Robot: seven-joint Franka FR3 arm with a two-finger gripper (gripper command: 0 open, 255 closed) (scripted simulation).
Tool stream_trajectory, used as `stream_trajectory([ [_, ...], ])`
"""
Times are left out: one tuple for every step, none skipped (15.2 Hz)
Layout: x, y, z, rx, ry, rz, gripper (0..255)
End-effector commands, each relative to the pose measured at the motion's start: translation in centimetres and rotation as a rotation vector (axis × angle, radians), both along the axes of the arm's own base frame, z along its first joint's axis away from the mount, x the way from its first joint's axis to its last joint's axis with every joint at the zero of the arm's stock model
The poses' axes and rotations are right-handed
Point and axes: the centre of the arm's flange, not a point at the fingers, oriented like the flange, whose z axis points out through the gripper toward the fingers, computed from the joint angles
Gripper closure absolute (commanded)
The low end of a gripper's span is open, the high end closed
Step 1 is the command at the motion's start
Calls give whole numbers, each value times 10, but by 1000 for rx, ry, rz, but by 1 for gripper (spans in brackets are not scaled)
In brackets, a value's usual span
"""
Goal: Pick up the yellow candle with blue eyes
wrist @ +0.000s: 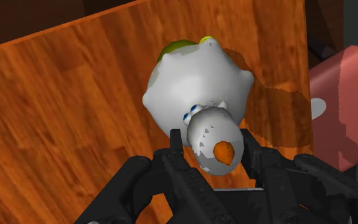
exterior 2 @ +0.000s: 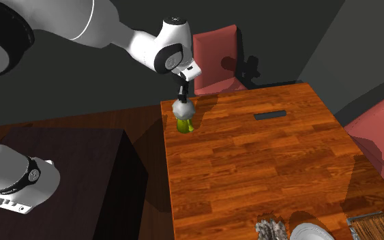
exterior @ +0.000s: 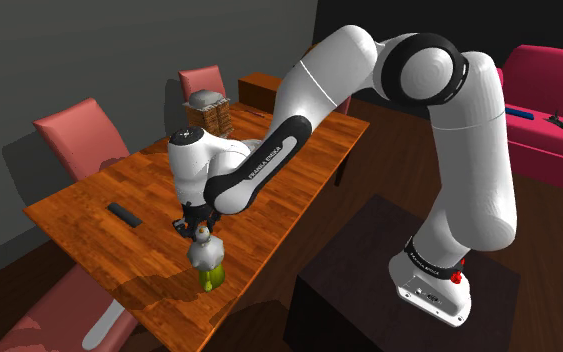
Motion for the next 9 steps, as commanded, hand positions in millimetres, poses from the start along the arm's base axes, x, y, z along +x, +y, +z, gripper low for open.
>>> stream_trajectory([
  [0, 0, 5, -1, 1, 0, 255],
  [0, 0, 10, -1, 1, 0, 255],
  [0, 0, 15, -1, 1, 0, 255],
  [0, 0, 21, -1, 1, 0, 255],
  [0, 0, 26, -1, 1, 0, 255],
  [0, 0, 31, -1, 1, 0, 255],
  [0, 0, 37, -1, 1, 0, 255],
  [0, 0, 42, -1, 1, 0, 255],
  [0, 0, 47, -1, 1, 0, 255],
])
